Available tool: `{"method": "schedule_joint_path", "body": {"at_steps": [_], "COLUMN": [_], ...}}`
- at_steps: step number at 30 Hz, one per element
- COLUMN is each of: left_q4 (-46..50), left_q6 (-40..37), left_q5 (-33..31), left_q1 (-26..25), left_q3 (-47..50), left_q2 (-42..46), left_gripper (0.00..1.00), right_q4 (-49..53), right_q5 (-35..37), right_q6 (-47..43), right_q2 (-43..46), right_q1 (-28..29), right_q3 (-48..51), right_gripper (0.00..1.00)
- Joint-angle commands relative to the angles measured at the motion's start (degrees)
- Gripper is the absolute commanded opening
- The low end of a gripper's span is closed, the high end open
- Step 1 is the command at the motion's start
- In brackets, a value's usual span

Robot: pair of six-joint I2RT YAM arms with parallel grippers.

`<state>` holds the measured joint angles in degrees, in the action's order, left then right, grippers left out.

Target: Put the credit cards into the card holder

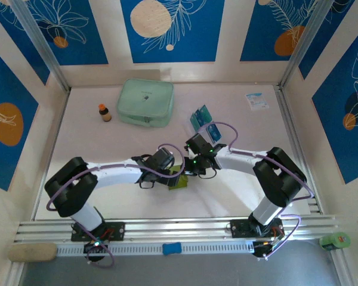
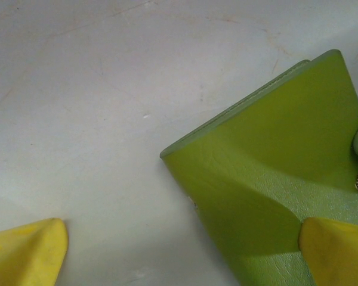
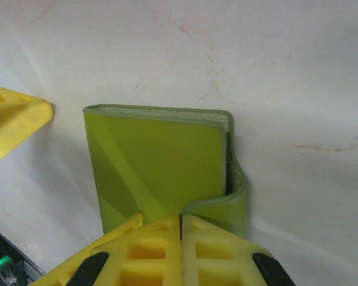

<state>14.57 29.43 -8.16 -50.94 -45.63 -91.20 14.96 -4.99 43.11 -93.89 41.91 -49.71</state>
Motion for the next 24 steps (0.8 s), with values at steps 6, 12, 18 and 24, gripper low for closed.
{"method": "schedule_joint_path", "body": {"at_steps": [6,12,18,24], "left_q4": [4.0,4.0,4.3,4.3], "left_q6": [-1.0,-1.0,-1.1,-1.1], "left_q5": [-2.7,-2.7,-2.8,-2.8], "left_q1": [-0.4,-0.4,-0.5,-0.5], "left_q3": [2.5,2.4,2.3,2.2], "left_q2": [-2.2,-2.2,-2.2,-2.1], "left_gripper": [1.00,1.00,1.00,1.00], "right_q4": [-1.6,-2.1,-2.9,-3.4], "right_q5": [-1.5,-1.2,-0.8,0.4], "right_q6": [1.2,1.9,3.1,4.5], "right_q2": [-2.6,-2.8,-2.6,-1.6], "right_q1": [1.2,1.7,2.2,3.6], "right_q3": [2.0,4.1,6.6,9.3], "right_gripper": [0.00,0.00,0.00,0.00]}}
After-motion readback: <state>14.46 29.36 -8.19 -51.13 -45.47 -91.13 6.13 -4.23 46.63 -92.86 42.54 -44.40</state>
